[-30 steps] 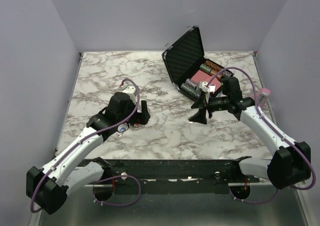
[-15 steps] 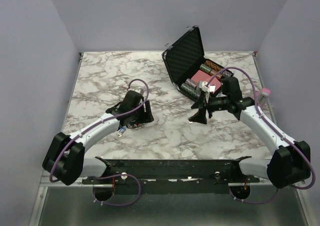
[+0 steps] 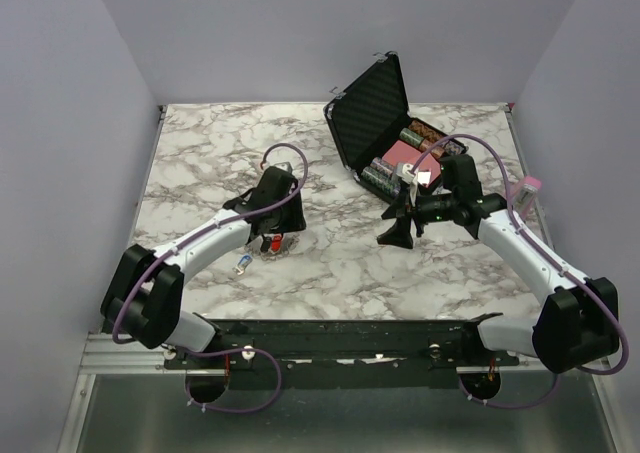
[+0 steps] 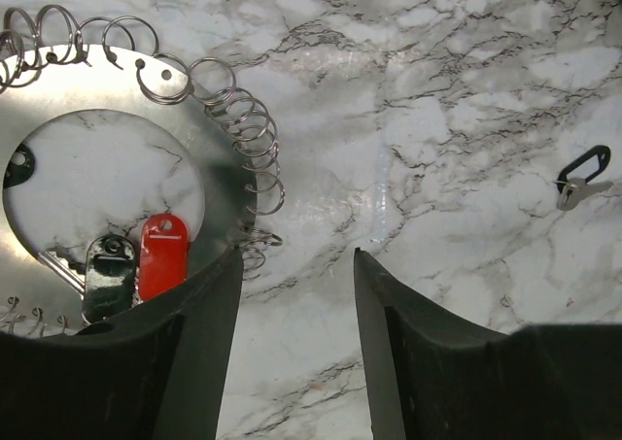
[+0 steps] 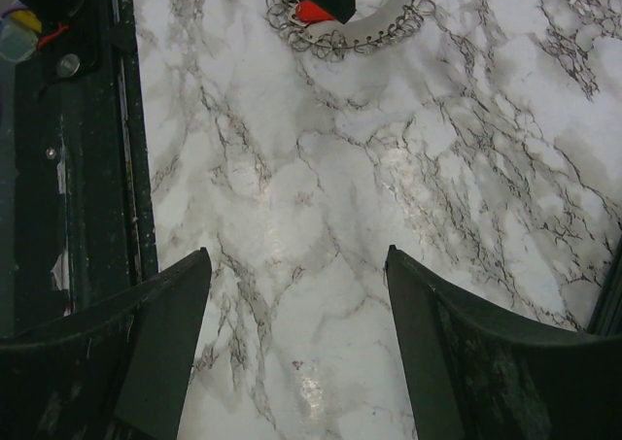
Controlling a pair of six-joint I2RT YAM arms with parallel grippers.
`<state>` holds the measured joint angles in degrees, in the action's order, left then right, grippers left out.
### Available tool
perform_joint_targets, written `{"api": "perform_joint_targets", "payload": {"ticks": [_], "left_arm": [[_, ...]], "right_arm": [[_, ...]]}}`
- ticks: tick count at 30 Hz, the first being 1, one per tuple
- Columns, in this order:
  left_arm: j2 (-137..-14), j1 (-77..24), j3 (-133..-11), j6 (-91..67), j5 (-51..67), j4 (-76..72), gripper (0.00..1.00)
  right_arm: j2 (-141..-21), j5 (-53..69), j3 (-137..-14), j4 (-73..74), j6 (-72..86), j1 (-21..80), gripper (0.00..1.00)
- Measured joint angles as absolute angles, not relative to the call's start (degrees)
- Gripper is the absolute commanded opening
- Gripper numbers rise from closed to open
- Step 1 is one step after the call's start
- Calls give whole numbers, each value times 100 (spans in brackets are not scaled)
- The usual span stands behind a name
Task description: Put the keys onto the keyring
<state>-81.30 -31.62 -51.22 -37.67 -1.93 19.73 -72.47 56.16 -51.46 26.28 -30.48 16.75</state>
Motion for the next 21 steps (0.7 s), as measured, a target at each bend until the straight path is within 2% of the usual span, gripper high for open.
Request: {"api": "perform_joint_targets", "payload": {"ticks": [4, 9, 21], "left_arm": [[-8287, -3162, -5212, -3577, -349, 2137, 57], [-8318, -3079, -5395, -3170, -574, 2491, 49], [-8737, -2093, -6053, -1997, -86, 2888, 48]], "right_arm": [[-7255, 5614, -5146, 2628, -3048, 1675, 80], [-7258, 5614, -5144, 2628, -3048, 1675, 80], [-7260, 5614, -5144, 2628, -3050, 1675, 81]]}}
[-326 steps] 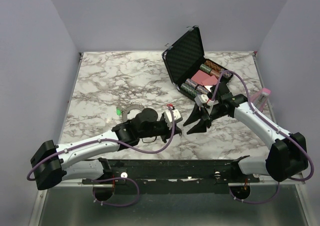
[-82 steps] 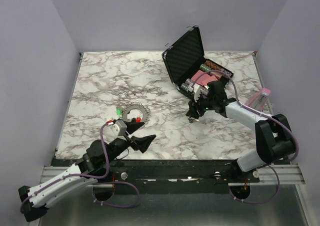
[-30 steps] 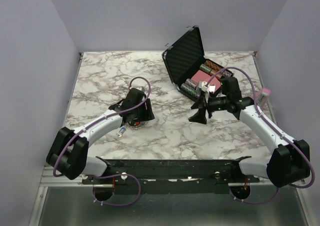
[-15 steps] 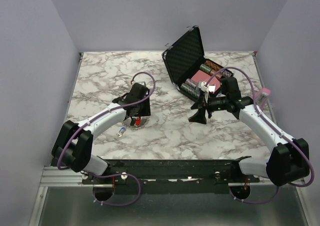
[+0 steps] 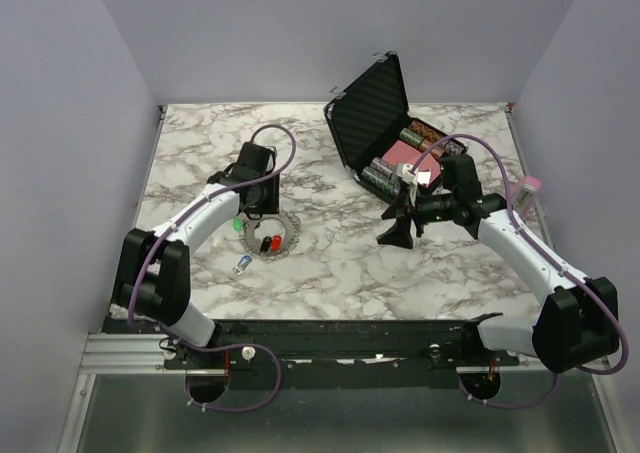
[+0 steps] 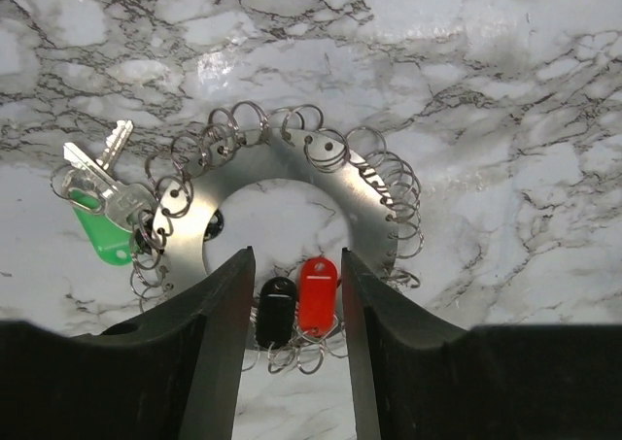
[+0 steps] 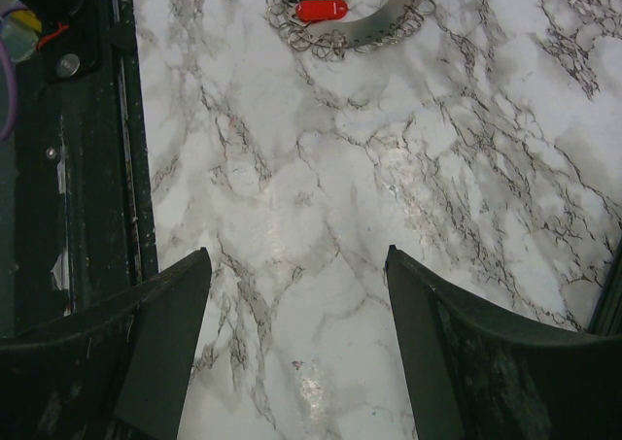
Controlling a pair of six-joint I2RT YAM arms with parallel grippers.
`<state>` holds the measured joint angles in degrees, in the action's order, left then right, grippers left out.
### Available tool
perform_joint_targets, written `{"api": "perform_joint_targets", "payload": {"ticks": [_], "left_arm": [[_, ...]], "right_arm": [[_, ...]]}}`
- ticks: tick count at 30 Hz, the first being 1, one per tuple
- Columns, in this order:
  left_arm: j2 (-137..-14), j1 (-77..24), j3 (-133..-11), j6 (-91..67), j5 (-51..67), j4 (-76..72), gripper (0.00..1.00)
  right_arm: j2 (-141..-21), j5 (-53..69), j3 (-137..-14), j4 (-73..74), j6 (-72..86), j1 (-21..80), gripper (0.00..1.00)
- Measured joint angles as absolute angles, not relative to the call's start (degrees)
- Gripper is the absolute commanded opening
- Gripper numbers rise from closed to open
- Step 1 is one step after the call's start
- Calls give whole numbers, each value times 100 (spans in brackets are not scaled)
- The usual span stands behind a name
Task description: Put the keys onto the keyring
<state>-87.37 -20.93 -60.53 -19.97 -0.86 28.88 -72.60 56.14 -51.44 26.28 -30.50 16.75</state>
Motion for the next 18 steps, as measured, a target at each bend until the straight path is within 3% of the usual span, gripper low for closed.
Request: {"api": "perform_joint_targets", "payload": {"ticks": [6, 18], "left_arm": [[-9371, -1776, -6766, -1671, 93, 3127, 45], [-10464, -1503, -7859, -1083, -78, 3929, 29]], "right_arm": [[-7260, 5616, -5135, 2626, -3050, 1675, 80], [-7260, 5616, -5124, 2626, -3050, 1675, 81]]}}
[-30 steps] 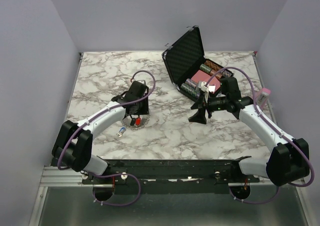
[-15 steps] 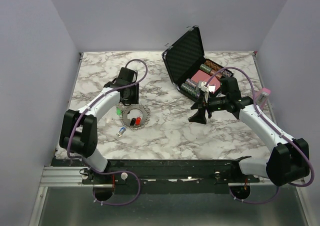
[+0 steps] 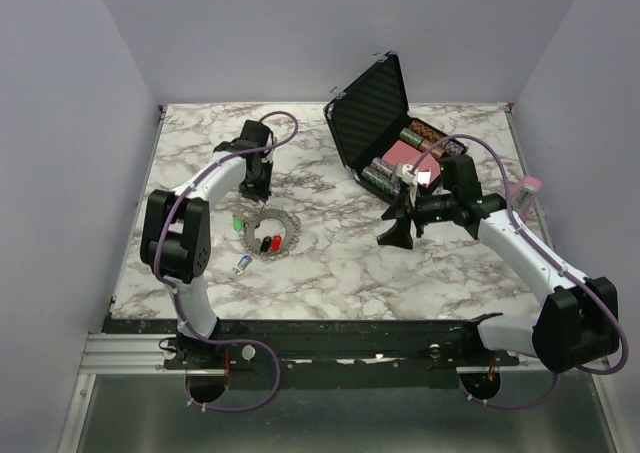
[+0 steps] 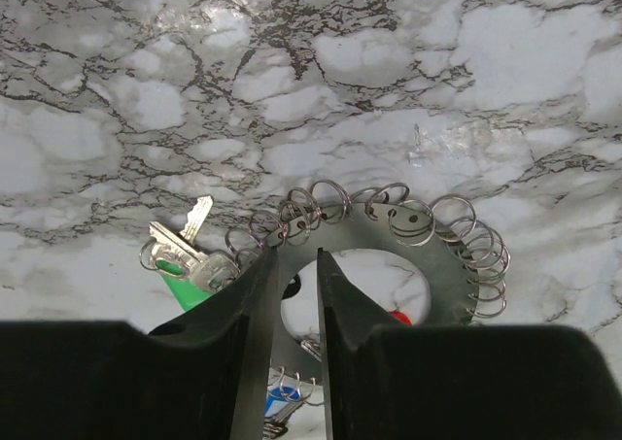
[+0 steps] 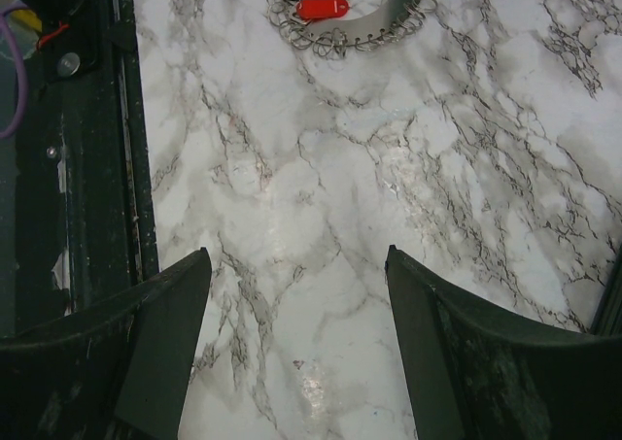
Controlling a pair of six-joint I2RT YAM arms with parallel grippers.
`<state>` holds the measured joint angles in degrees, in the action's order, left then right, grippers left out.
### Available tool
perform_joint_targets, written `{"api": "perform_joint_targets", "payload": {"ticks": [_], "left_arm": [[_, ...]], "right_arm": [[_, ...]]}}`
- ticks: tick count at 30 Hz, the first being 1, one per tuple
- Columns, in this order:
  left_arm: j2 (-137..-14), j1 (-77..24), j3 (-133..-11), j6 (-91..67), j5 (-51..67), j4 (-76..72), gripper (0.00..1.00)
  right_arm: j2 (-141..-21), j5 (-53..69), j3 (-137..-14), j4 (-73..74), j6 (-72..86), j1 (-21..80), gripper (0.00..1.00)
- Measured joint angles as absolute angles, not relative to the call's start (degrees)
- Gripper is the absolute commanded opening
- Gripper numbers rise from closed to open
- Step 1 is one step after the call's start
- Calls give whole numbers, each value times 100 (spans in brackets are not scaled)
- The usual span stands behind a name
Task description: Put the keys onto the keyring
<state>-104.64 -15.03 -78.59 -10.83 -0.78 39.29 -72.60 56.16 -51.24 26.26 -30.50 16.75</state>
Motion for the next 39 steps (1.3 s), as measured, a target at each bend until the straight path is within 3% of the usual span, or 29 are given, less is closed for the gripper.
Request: {"api": "perform_joint_targets", "payload": {"ticks": [15, 39], "left_arm": [[-11292, -1420, -8676, -705, 82, 4694, 28], [-11509, -1422, -8967, -637, 211, 5170, 29]], "right_arm": [[-7260, 5616, -5124, 2626, -3050, 1675, 81], [-7260, 5614, -5124, 2626, -3050, 1675, 81]]}}
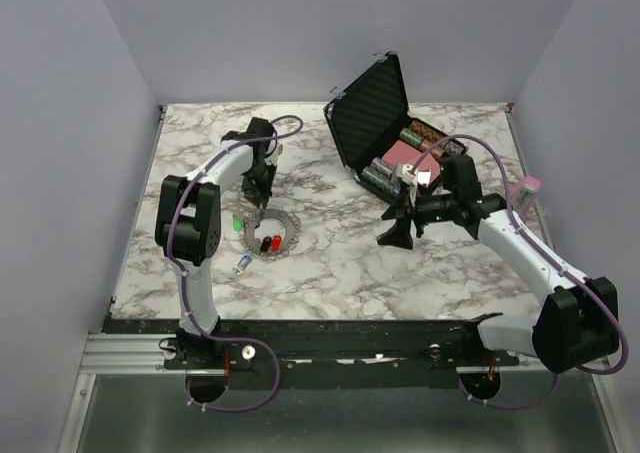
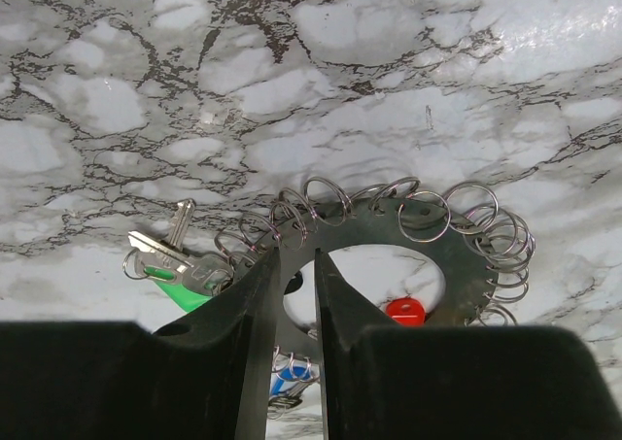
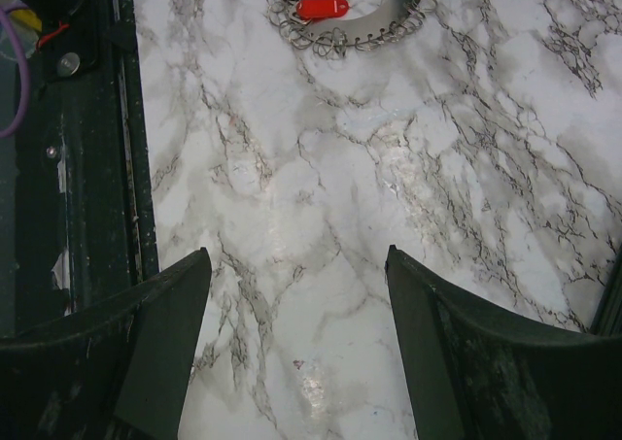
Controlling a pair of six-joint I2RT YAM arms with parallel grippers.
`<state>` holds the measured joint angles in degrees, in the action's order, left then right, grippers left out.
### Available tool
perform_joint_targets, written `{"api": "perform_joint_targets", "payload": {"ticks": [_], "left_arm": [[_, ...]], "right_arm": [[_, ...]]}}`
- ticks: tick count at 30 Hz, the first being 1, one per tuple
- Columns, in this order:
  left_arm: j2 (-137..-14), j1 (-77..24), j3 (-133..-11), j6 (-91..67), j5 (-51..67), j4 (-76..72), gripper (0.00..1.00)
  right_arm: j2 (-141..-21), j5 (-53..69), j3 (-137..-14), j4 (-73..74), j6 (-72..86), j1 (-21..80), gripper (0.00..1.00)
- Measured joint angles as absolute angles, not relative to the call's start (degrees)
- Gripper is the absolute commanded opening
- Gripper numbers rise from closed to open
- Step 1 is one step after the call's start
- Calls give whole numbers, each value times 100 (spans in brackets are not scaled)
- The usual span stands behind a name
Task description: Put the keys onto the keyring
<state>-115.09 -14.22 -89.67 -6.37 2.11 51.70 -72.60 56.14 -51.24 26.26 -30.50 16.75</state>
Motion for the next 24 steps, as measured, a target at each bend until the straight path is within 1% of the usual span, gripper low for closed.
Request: {"api": "perform_joint_targets", "payload": {"ticks": [3, 7, 12, 17, 24], "left_arm": [[-11504, -1426, -8954, -639, 207, 5137, 30], [-11220, -1448, -8608, -655, 193, 4866, 32], [-10127, -1466, -7865, -779, 172, 4351, 39], [-9126, -1315, -7146, -1109, 191, 3734, 40], [-9194, -1013, -6855, -1634, 237, 3454, 39]], "right_arm": [[-7260, 5614, -5124, 2626, -3050, 1675, 81], [-7260, 5614, -5124, 2626, -3050, 1675, 81], [-7260, 5614, -5124, 2626, -3050, 1675, 81], [-7260, 5616, -5124, 2628, -3050, 1675, 80], [-7258, 5616, -5124, 2628, -3052, 1675, 81]]}}
